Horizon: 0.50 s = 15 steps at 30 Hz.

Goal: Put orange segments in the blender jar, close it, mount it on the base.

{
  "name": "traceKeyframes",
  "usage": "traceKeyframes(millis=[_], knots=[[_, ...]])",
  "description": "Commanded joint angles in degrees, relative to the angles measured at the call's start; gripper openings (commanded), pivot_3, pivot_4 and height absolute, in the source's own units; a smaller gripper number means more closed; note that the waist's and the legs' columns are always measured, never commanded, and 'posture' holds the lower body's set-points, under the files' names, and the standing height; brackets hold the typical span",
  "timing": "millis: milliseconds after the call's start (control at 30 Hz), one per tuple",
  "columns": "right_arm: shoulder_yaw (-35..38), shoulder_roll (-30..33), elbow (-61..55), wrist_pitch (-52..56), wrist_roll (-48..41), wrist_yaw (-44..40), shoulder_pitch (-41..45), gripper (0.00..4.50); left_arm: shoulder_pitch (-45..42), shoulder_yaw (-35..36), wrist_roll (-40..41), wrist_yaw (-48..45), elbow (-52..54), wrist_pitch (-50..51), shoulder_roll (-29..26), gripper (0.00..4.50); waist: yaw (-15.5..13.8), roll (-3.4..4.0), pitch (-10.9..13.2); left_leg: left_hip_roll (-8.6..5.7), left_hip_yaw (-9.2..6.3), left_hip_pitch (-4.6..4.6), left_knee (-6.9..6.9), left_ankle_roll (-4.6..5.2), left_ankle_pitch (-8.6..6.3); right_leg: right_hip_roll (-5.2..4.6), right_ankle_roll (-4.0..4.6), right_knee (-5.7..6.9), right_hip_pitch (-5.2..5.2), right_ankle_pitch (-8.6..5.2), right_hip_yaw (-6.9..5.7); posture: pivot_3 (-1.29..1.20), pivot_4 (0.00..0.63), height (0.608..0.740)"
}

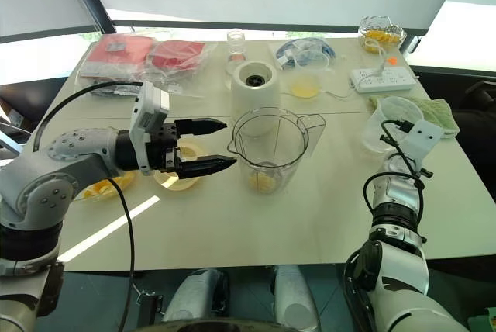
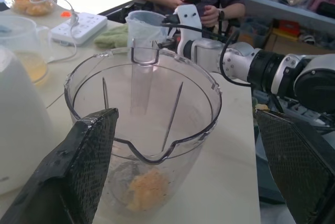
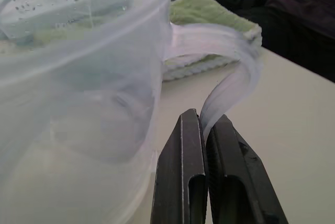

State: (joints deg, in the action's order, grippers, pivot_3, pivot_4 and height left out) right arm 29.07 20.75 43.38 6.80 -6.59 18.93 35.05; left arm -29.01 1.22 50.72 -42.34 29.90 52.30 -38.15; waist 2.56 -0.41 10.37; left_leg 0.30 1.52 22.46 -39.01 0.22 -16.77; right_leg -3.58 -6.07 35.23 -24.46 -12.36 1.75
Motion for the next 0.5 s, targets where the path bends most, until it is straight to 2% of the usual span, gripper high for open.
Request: traceKeyframes(millis=[33,67,200,333,400,500], knots=[[-0.6,0.4,-0.9,-2.0,-0.1,1.3,0.8,0.02,-0.5,1.1,0.8,0.0,1.2,-0.7,-0.1,4.31,0.0,0.0,0.0,0.0,0.0,0.0,0.0,0.0,0.0,0.0,0.01,-0.01,0.0,-0.01,0.0,0.0,0.15,0.74],[-0.8,0.4,-0.8,-2.1,-0.3,1.3,0.6,0.02,-0.5,1.1,0.7,0.0,1.2,-0.7,-0.2,4.31,0.0,0.0,0.0,0.0,0.0,0.0,0.0,0.0,0.0,0.0,0.01,-0.02,0.0,-0.01,0.0,0.0,0.15,0.74],[-1.0,0.3,-1.1,-1.6,-1.2,0.8,-0.4,1.31,-0.5,1.0,0.6,-0.1,1.1,-0.7,-0.2,4.31,0.0,0.0,0.0,0.0,0.0,0.0,0.0,0.0,0.0,0.0,0.0,-0.02,0.0,0.0,0.0,0.0,0.15,0.74],[-1.3,0.2,-1.4,-0.8,-1.1,1.9,-1.0,3.52,-0.7,0.6,0.2,-0.4,0.8,-1.1,-0.1,4.31,0.1,0.0,0.0,0.0,0.0,0.0,0.0,0.0,0.0,0.01,0.0,-0.02,0.0,0.0,0.0,0.0,0.15,0.74],[-1.9,0.3,-2.5,-0.3,-0.6,2.4,-1.6,4.46,-0.7,0.5,0.0,-0.4,0.7,-1.2,-0.1,4.31,0.2,0.0,0.0,0.0,0.0,-0.01,0.0,0.0,0.0,0.02,0.02,-0.01,0.0,-0.01,0.01,0.0,0.15,0.74],[-2.7,-0.4,-8.1,1.7,-0.5,2.5,-4.5,4.46,-0.6,0.4,-0.3,-0.6,0.6,-1.5,-0.1,4.31,0.1,0.0,0.0,0.01,-0.01,-0.02,0.0,0.0,0.0,0.03,0.01,0.0,0.0,0.0,0.01,0.0,0.15,0.74]])
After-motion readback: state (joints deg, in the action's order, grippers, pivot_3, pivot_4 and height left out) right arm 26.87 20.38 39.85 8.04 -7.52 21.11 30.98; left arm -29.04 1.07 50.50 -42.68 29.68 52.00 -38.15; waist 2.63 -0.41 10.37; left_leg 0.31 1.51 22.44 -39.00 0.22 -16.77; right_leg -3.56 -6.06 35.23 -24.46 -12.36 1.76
